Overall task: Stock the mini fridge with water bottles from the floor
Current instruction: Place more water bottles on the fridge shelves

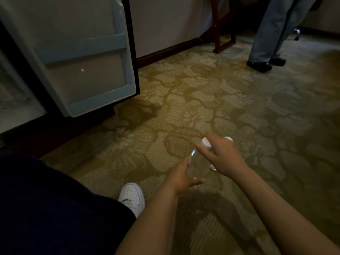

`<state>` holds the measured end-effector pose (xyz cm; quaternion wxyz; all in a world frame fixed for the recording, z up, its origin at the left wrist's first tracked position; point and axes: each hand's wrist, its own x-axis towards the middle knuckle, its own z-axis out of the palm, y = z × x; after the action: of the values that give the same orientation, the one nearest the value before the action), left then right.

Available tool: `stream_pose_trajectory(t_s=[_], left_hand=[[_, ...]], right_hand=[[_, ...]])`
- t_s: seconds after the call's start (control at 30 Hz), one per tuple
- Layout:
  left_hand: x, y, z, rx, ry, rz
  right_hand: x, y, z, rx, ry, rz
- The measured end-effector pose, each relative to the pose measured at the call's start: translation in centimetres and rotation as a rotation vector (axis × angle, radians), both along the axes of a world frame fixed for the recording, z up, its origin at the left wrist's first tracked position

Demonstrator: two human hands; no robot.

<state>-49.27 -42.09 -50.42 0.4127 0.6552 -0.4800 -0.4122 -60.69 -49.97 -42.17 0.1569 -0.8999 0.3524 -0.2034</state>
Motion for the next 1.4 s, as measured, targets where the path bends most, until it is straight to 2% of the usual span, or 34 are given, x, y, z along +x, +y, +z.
stream_pose_trajectory(t_s=[0.1, 0.27, 0.33, 0.47, 0.6, 0.8, 0.93, 1.1, 1.27, 1.4], left_hand=[[1.7, -0.5, 2.3, -0.051, -0.081, -0.007], [5.3, -1.2, 8.5, -0.047, -0.147, -0.168], [6.7, -1.3, 11.2, -0.055, -0.237, -0.196], [9.8, -0.5, 16.8, -0.066, -0.497, -0.197], [13.3, 0.7, 21.6, -0.062, -0.616, -0.166], [19.1, 3.4, 27.1, -0.078, -0.748, -0.033], [23.7, 6.9, 29.3, -0.097, -0.707, 0.088], [29.7, 12.3, 30.7, -0.117, -0.629, 0.227], [34.7, 16.6, 31.8, -0.139, -0.581, 0.335], [38.4, 19.3, 32.4, -0.154, -0.588, 0.397]], right_hand=[[0.6, -0.2, 2.3, -0.036, -0.073, 0.027], [2.2, -0.9, 6.9, -0.029, -0.254, 0.077], [3.3, -1.1, 8.7, -0.022, -0.306, 0.088], [6.2, -1.3, 12.4, 0.006, -0.418, 0.111], [10.0, -1.4, 16.0, 0.028, -0.534, 0.173], [16.2, -0.5, 20.7, 0.105, -0.609, 0.372], [21.0, 1.3, 24.1, 0.189, -0.537, 0.569], [28.2, 4.6, 27.2, 0.102, -0.342, 0.735], [34.5, 8.6, 27.5, 0.244, -0.196, 0.916], [39.0, 11.3, 27.2, 0.285, -0.227, 1.021]])
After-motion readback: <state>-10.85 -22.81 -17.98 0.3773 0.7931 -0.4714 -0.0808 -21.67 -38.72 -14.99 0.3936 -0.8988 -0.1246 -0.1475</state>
